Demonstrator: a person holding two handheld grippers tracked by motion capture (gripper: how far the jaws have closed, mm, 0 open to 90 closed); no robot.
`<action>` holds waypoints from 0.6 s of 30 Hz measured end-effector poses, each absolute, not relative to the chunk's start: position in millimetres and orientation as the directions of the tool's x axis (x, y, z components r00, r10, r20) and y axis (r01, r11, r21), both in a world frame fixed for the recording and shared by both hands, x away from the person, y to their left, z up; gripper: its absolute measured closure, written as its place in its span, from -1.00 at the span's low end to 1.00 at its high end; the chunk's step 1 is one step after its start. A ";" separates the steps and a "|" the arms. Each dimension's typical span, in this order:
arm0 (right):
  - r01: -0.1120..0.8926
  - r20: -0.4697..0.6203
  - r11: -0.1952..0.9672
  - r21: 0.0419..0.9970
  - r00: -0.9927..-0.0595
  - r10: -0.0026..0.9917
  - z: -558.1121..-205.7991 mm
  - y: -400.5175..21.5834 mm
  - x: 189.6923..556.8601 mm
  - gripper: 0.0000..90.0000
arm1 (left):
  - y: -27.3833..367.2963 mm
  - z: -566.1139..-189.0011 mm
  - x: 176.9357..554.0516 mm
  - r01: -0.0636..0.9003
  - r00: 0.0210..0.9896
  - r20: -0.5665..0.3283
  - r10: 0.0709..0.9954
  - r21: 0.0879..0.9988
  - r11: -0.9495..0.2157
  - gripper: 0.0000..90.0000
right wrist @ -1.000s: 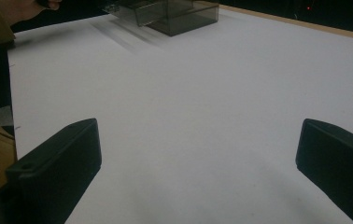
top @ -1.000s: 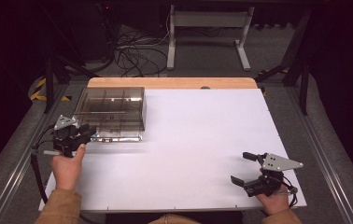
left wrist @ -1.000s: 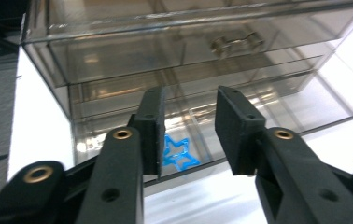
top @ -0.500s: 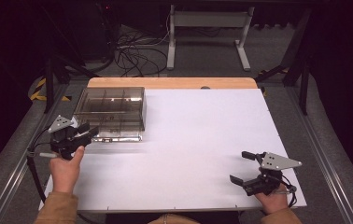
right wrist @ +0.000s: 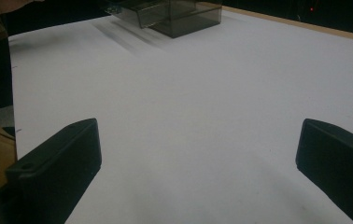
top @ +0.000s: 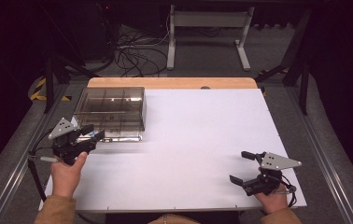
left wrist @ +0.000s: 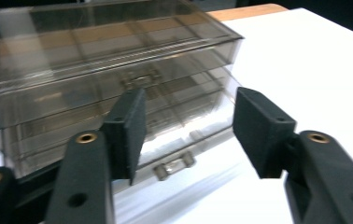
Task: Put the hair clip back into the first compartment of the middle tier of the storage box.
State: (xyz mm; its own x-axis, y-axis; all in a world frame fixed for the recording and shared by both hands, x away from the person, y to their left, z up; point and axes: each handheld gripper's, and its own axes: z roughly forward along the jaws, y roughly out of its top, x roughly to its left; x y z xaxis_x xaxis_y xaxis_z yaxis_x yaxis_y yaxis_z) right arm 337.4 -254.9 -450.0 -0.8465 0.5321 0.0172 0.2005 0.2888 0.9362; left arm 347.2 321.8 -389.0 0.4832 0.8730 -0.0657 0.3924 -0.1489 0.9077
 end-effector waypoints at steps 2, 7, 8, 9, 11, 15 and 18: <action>0.201 0.018 0.289 0.936 -0.847 0.531 -450.1 -254.6 337.5 -0.98 | 317.8 -388.8 342.5 0.376 0.496 -0.058 0.867 0.914 -0.154 -0.14; 0.206 0.022 0.291 0.934 -0.848 0.530 -450.5 -254.1 337.1 -0.98 | 307.4 -391.1 333.6 0.361 0.527 -0.055 0.848 0.918 -0.166 -0.33; 0.208 0.024 0.292 0.934 -0.848 0.530 -450.5 -253.9 337.0 -0.98 | 306.4 -392.8 331.9 0.363 0.538 -0.072 0.840 0.919 -0.154 -0.37; 0.208 0.022 0.294 0.933 -0.849 0.528 -450.7 -253.8 337.0 -0.98 | 305.8 -394.6 330.1 0.365 0.544 -0.084 0.835 0.920 -0.145 -0.40; 0.209 0.023 0.297 0.932 -0.849 0.527 -450.9 -253.6 336.3 -0.98 | 304.9 -398.7 326.6 0.369 0.550 -0.102 0.829 0.920 -0.131 -0.45; 0.208 0.023 0.293 0.933 -0.850 0.527 -451.4 -254.2 336.2 -0.98 | 302.2 -406.3 321.2 0.374 0.552 -0.096 0.828 0.917 -0.143 -0.50; 0.213 0.027 0.295 0.931 -0.849 0.528 -451.5 -253.9 336.2 -0.98 | 297.5 -414.3 316.7 0.362 0.555 -0.051 0.830 0.913 -0.186 -0.55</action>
State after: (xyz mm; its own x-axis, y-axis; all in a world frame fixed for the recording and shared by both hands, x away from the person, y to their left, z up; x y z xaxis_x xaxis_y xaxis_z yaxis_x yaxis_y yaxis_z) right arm 336.2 -253.9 -451.5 -0.8487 0.5283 0.0267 0.2129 0.2951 0.9315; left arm 316.7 297.5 -414.3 0.5550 0.8303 -0.0507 0.3618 -0.1861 0.9135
